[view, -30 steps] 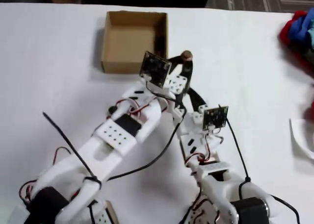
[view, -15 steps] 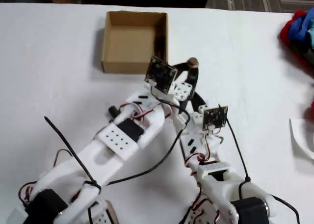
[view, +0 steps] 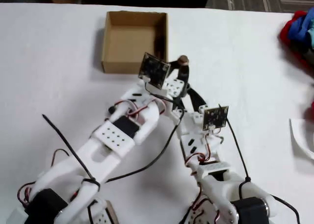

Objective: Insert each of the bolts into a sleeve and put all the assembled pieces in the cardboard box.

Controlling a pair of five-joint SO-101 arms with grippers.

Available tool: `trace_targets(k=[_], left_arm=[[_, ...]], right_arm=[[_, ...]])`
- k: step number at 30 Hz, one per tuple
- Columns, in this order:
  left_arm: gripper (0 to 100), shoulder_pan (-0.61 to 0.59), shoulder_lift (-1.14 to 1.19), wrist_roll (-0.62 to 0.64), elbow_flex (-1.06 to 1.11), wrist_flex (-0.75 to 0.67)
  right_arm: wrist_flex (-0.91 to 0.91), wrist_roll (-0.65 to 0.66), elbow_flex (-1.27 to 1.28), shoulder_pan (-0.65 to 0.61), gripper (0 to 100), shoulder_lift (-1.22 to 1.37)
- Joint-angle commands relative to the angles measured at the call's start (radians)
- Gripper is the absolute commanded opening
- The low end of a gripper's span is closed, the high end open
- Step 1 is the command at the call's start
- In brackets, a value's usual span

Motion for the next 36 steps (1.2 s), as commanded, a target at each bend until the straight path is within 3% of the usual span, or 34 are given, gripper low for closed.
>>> trace_targets(k=[1,36], left_arm=[[3,0.012,-0.052,0.003,0.005,0.006],[3,0.052,-0.054,0.005,-0.105,0.02]], right_arm=[[-0.018,-0.003,-0.038,0.002,2.0,-0.004],[-0.018,-0.003,-0.038,0.002,2.0,-0.001]])
